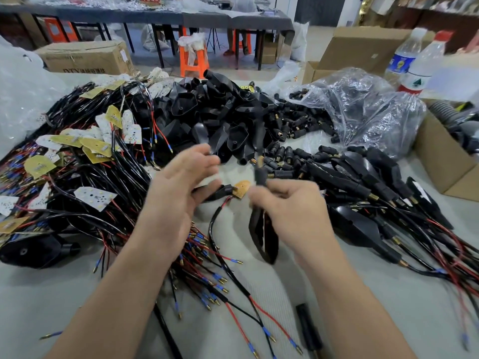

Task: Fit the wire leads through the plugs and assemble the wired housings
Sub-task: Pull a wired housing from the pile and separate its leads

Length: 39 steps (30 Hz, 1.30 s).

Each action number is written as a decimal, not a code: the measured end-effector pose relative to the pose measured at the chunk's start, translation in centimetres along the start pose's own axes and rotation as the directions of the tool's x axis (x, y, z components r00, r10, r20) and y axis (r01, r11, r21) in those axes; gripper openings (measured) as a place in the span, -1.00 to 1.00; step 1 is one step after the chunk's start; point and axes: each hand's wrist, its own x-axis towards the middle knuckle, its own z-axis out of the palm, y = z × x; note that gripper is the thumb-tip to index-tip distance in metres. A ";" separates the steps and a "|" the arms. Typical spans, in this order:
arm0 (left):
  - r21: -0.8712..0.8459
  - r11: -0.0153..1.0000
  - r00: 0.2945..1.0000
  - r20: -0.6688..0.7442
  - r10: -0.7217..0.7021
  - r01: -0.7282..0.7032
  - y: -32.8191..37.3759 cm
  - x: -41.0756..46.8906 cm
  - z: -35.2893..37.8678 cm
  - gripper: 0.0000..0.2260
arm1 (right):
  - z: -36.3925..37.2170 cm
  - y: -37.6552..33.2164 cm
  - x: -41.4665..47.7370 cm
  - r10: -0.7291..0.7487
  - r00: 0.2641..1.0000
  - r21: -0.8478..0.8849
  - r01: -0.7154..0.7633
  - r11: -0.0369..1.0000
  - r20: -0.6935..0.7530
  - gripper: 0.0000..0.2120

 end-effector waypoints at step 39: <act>0.471 0.882 1.000 0.026 0.008 -0.019 -2.8 -0.9 1.4 -0.92 | -2.3 1.9 1.6 0.015 0.970 0.727 -0.192 0.660 0.242 -0.67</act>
